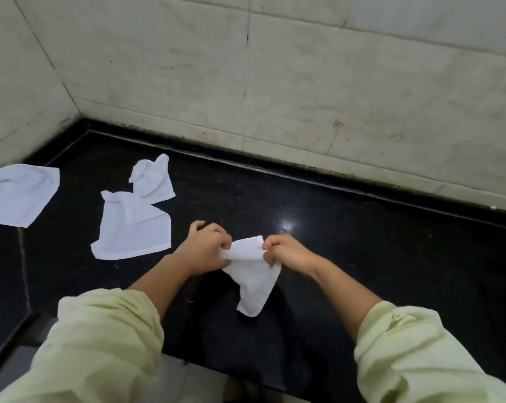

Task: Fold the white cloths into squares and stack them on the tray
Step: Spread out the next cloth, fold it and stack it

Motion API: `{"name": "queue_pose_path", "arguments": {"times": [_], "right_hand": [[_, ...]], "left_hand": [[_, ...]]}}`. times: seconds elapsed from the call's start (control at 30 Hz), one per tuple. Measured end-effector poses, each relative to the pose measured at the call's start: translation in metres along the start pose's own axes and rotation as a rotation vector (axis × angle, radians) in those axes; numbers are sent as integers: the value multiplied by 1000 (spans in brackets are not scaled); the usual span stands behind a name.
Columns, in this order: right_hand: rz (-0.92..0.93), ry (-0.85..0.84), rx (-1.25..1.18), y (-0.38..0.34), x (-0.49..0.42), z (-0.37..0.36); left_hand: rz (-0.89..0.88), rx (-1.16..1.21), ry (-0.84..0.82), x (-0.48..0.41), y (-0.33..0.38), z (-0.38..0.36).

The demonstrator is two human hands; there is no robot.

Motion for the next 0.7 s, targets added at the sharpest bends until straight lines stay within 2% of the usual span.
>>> {"name": "queue_pose_path", "arguments": {"times": [0.23,0.37,0.53,0.7], "right_hand": [[52,-51,-42,-26,20,51],[72,164,-56,-34,33,95],[124,391,-134,-37,39,140],[122,533,-354,-33,37,176]], "left_hand": [[31,296,22,-19,30,49],[27,350,112,-33,46,74],[116,440,280,-49,50,92],[154,671,397,-67,55,105]]}}
Point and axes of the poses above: each hand's wrist, its own x-axis away from the middle knuckle, its own z-axis out of the back of the hand, y = z × x, the point moved 3 cm from there along -x, towards the middle knuckle, and after that the axes turned 3 degrees about y, right-handed, at the moved point
